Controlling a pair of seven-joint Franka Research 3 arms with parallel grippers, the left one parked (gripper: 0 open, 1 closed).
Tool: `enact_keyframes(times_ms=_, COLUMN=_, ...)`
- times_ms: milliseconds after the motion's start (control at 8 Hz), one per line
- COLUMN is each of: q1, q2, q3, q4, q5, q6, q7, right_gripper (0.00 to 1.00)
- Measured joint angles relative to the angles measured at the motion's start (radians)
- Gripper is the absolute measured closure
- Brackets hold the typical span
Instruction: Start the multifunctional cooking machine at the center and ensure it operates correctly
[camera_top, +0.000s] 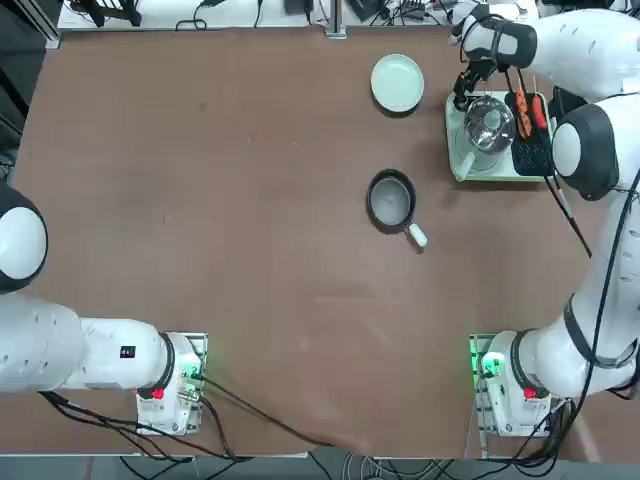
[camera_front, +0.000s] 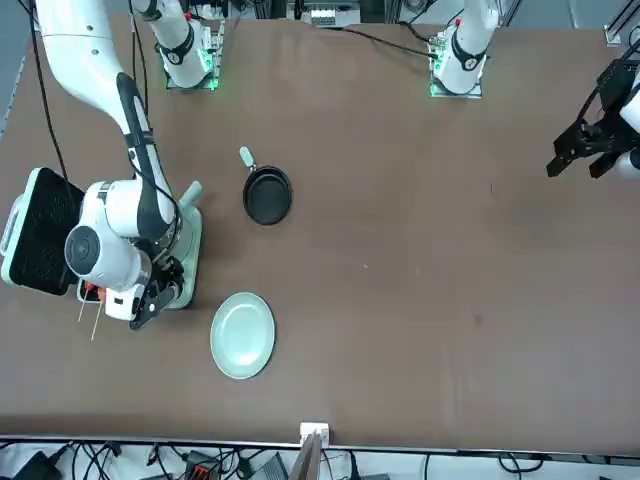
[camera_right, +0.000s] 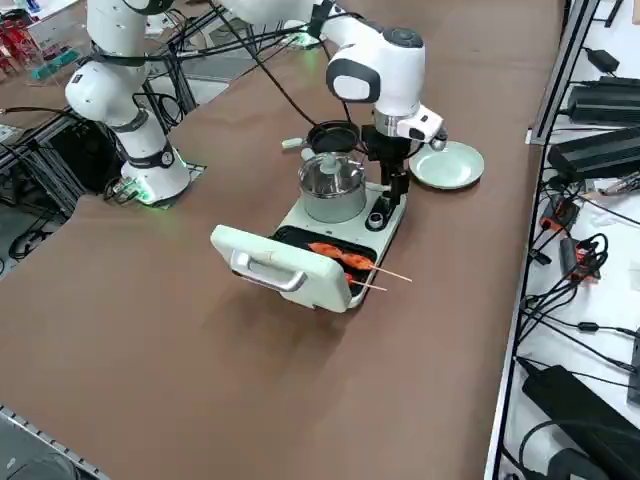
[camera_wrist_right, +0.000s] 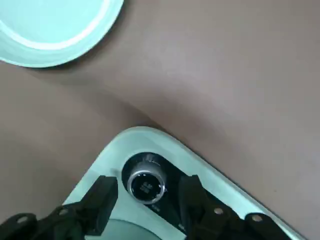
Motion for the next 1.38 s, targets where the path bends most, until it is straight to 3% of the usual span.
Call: enact_keyframes(times_ms=1375, q1=0.009, q2=0.015, q3=-0.007, q4=0.0, q5=-0.013, q6=0.0, q7=0.001, right_gripper=0.39)
